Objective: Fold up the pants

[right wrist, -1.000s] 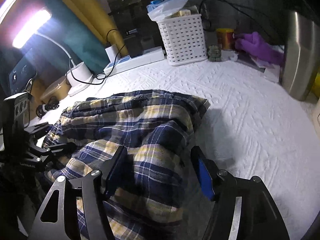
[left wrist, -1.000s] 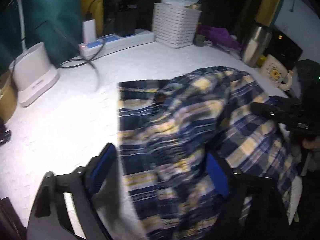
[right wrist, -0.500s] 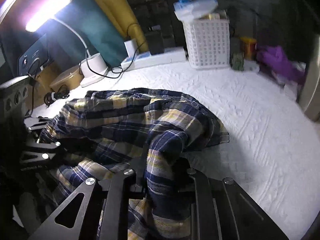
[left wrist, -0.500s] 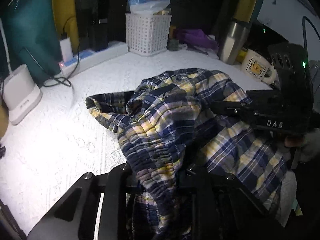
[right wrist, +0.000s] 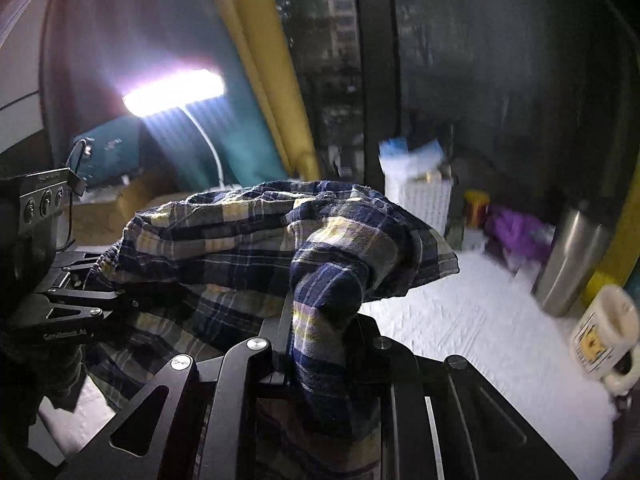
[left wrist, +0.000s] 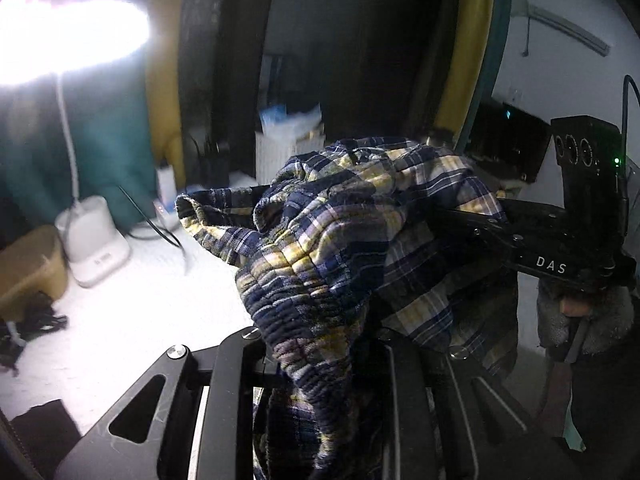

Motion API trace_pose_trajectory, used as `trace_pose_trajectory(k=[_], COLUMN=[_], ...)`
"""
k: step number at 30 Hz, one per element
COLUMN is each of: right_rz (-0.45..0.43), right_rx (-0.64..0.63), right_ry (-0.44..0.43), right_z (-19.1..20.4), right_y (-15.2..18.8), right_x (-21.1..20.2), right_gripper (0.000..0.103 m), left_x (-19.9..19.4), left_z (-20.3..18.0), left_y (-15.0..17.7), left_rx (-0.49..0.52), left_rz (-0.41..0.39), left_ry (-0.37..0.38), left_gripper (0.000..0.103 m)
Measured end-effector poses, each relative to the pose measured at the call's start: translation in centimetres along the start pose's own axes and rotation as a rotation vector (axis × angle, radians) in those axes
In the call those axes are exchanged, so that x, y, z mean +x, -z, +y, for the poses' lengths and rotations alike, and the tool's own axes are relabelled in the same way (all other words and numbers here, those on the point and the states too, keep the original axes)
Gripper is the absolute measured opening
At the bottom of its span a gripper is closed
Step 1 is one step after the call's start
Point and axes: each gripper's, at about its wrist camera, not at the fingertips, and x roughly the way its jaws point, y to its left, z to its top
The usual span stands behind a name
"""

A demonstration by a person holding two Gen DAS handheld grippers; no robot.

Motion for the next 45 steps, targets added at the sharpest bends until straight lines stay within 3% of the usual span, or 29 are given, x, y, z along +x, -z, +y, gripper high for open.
trace_pose_trajectory(k=[14,22,34,40,45], right_rz=[-0.155,-0.185,-0.210,-0.132,-0.056], right_rx=[-0.120,-0.158,-0.112,-0.094,-0.064], right_ry=[-0.033,-0.080,-0.196,-0.234,-0.243], right_z=[7.6,11.1,17.1,19.4,19.4], right_y=[-3.4,-3.9,-3.2,-2.0,-1.0], right_x=[-6.9,-8.2,-7.6,-4.8,-1.1], right_gripper=[0.018,0.018,0.018,0.018,0.018], left_x=[-11.0,-15.5,-21.4,-22.1,-20.4], left_z=[0.1,0.7,3.4,5.6,8.1], left_y=[0.1,1.7,4.5,6.2,7.8], left_rx=[0.018,0.012,0.024,0.011,-0.016], left_rz=[-0.172,-0.214,-0.202,-0.152,-0.079], left_ry=[-0.092,-0.133,-0.247,-0.283,-0.283], left_gripper=[0.019,0.020,0.020,0.020,0.020])
